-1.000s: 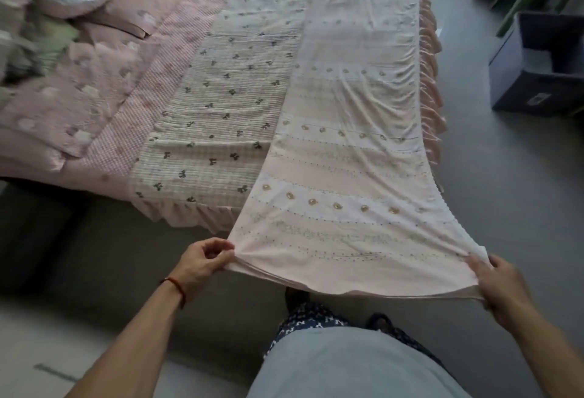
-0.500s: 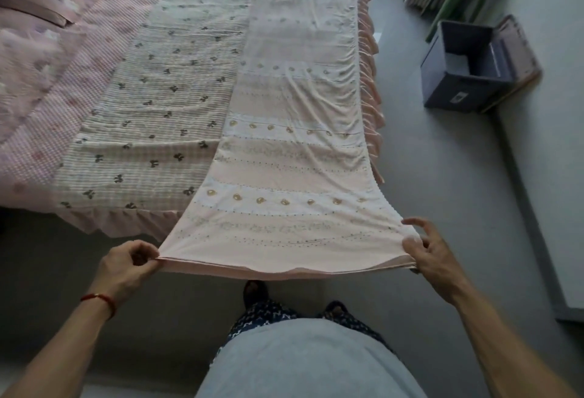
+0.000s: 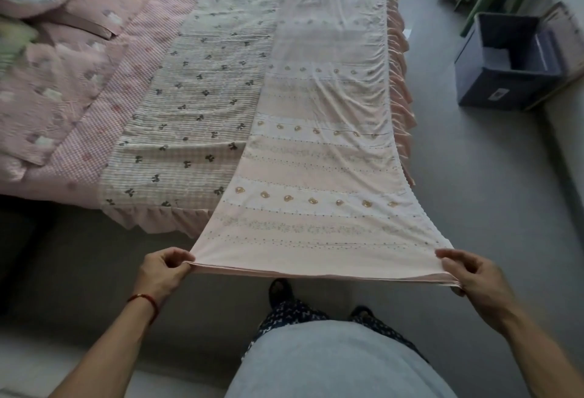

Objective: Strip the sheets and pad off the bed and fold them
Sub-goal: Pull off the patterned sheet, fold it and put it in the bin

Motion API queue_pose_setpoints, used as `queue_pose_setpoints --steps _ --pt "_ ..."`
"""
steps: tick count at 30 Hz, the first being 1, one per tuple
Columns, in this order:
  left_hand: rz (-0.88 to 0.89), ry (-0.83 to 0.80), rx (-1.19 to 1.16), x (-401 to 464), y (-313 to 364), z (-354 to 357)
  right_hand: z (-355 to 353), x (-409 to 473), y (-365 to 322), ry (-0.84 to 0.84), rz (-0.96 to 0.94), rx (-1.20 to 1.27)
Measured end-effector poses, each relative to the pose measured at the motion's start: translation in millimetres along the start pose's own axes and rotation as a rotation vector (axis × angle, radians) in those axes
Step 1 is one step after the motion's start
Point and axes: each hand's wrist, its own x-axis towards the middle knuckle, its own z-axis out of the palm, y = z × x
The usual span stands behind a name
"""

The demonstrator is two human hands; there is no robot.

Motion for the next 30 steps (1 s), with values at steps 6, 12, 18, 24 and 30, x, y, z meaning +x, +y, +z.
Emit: queue_pose_setpoints --steps 6,12,18,24,30 --pt "0.01 -0.182 0.063 -2.8 -11.7 4.7 3.1 -0.2 6.6 0.025 0.05 0.057" --pt "-0.13 -0.401 -0.077 13.5 -18.3 8.6 3.2 15.0 16.3 0.028 0.229 0.103" --pt "-0.287 -0.466 -0.243 59.8 -23.2 17.6 24.2 33.8 16.9 0.133 0.385 0.237" --pt "-0.224 -0.649 -0.141 118.8 -14.0 14.7 40.0 60.7 5.2 0.214 0.443 0.351" --pt "-0.157 -0.418 -0.123 180.9 19.2 51.9 43.9 120.2 -13.8 0.264 0.516 0.519"
